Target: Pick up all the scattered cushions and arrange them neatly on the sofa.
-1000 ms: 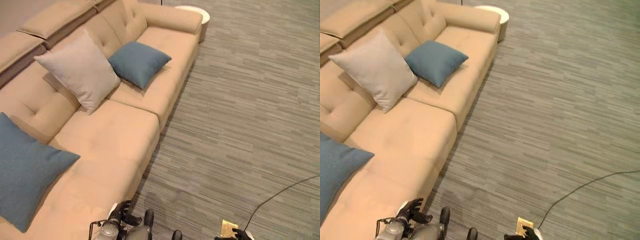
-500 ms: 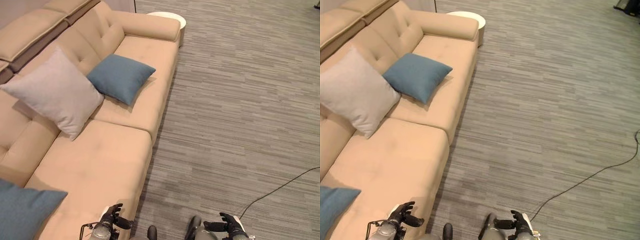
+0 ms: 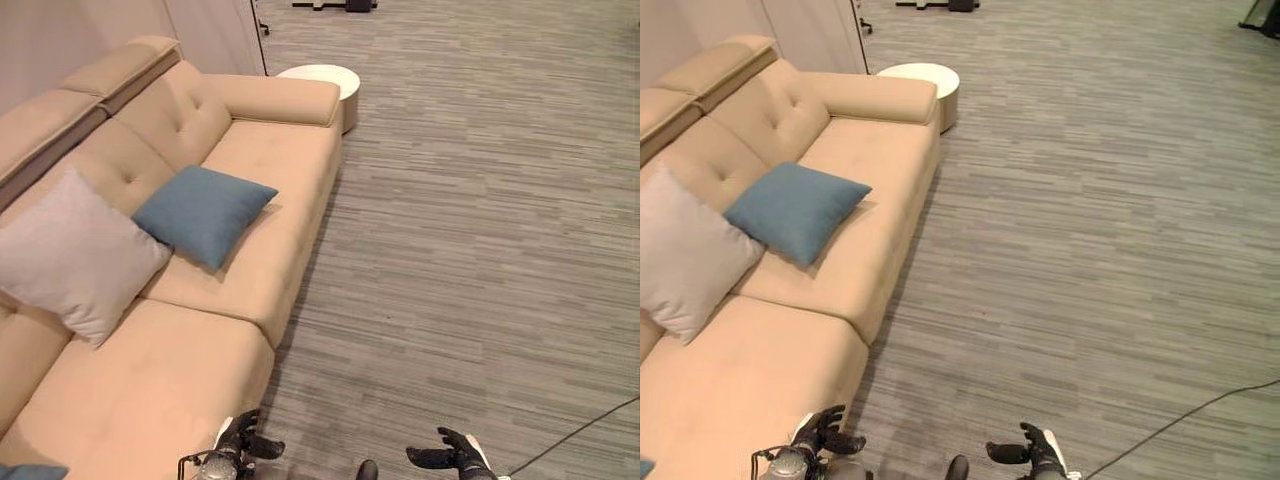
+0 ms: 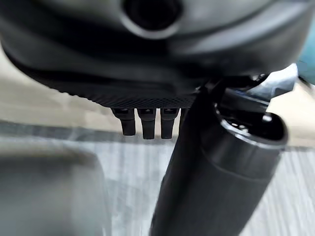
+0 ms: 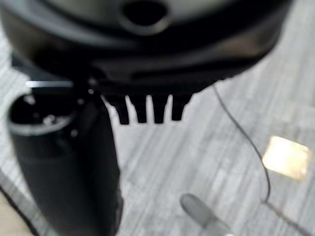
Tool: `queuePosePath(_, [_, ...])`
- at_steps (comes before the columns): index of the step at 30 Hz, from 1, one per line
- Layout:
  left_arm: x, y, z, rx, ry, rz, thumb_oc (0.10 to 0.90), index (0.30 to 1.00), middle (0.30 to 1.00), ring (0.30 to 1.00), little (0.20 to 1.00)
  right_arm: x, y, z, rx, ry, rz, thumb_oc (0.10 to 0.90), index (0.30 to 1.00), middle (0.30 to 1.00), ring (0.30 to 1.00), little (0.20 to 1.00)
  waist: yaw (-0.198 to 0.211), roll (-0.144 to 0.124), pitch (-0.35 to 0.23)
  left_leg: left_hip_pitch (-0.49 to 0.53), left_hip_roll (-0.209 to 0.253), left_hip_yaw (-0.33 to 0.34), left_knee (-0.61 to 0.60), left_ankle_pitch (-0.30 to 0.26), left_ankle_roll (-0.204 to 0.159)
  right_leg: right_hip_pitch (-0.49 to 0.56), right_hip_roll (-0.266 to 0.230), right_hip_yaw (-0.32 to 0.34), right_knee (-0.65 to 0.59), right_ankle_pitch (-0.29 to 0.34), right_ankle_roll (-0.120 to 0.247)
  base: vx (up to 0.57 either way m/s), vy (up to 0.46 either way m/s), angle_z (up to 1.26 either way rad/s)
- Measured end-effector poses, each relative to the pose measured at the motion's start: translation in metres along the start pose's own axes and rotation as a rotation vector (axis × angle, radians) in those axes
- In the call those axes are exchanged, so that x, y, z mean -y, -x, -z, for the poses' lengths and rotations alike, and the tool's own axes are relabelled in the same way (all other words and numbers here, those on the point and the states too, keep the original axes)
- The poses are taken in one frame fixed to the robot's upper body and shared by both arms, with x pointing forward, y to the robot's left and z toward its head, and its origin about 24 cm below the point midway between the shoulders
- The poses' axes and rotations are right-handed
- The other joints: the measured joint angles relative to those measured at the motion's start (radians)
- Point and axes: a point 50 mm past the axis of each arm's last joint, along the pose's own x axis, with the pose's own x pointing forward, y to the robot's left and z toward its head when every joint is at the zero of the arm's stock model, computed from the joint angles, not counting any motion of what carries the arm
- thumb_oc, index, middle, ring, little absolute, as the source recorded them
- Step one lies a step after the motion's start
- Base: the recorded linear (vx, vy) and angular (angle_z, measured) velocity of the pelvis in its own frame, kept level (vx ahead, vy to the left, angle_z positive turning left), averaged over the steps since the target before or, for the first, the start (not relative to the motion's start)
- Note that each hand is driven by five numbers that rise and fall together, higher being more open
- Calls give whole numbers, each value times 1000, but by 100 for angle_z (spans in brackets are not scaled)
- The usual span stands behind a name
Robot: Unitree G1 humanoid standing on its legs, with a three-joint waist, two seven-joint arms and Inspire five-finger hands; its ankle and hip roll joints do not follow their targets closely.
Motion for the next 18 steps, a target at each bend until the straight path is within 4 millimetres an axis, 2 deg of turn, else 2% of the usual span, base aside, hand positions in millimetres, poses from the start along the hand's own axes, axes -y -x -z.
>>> queuePosePath(1, [2,-1,-2,6,-2,5,800,900,900,900,900,-1,0,1,-4,0,1,800,900,900,900,900,-1,1,5,-10,-12,3,-96,1,-2,13,8,2,0,-14,1,274,15,-8])
queuePosePath(3, [4,-1,-3,8,-13,14,800,900,900,900,900,-1,0,2,-8,12,5,800,900,900,900,900,-2,4,9,-13,-39,46,-322,11,-1,30,17,2,-1,-41,27,211,20,-7])
queuePosePath(4, [6,-1,-5,12,-11,18,800,900,900,900,900,1,0,3,-9,23,10,800,900,900,900,900,-2,19,16,-10,-55,58,-436,28,-10,45,25,2,0,-50,39,315,29,-23])
queuePosePath(5, [9,-1,-6,15,1,24,800,900,900,900,900,6,1,8,-21,37,19,800,900,900,900,900,-1,43,25,-20,-68,58,-538,90,-1,65,46,-1,1,-62,56,232,24,-38])
queuePosePath(6, [10,-1,-5,12,2,23,800,900,900,900,900,7,1,9,-21,42,22,800,900,900,900,900,3,56,24,-28,-69,59,-511,139,33,83,54,5,-1,-71,67,338,45,-46])
queuePosePath(7, [8,-1,-3,5,-7,20,800,900,900,900,900,8,1,9,-18,54,27,800,900,900,900,900,6,57,15,-30,-80,77,-524,145,26,98,51,20,0,-104,65,183,35,-39])
queuePosePath(8, [9,0,0,-5,-5,20,800,900,900,900,900,10,2,13,-26,72,30,800,900,900,900,900,6,73,8,-12,-83,91,-577,152,16,115,57,27,0,-120,78,290,62,-40])
queuePosePath(9, [9,1,5,-17,-1,19,800,900,900,900,900,11,3,15,-32,81,33,800,900,900,900,900,8,83,4,16,-81,91,-596,198,61,136,67,45,0,-133,95,285,61,-38])
queuePosePath(10, [4,2,7,-27,17,1,800,900,900,900,900,5,4,17,-40,79,23,800,900,900,900,900,10,71,4,42,-99,96,-606,219,121,154,56,55,1,-145,115,278,70,-29])
queuePosePath(12, [-14,1,9,-32,-2,-55,800,900,900,900,900,-14,7,18,-46,70,-24,800,900,900,900,900,14,-7,-2,80,-152,105,-612,183,153,165,-7,54,40,-174,158,238,82,-3])
queuePosePath(15, [-19,1,8,-31,-7,-65,800,900,900,900,900,-19,5,8,-16,81,-36,800,900,900,900,900,44,-11,-1,121,-165,113,-613,140,170,142,-34,58,138,-184,181,179,105,-7])
queuePosePath(16, [-19,2,10,-35,-8,-66,800,900,900,900,900,-19,5,7,-11,84,-39,800,900,900,900,900,49,-4,0,144,-166,112,-617,129,176,130,-45,58,204,-197,200,152,126,-6])
queuePosePath(17, [-19,2,9,-34,-9,-66,800,900,900,900,900,-17,3,0,7,88,-36,800,900,900,900,900,50,14,3,172,-161,107,-625,116,180,86,-59,69,344,-211,220,140,106,-2])
queuePosePath(18, [-19,2,10,-36,-11,-65,800,900,900,900,900,-15,1,-8,31,95,-30,800,900,900,900,900,50,35,8,205,-154,102,-640,110,185,3,-82,85,556,-210,246,214,111,36])
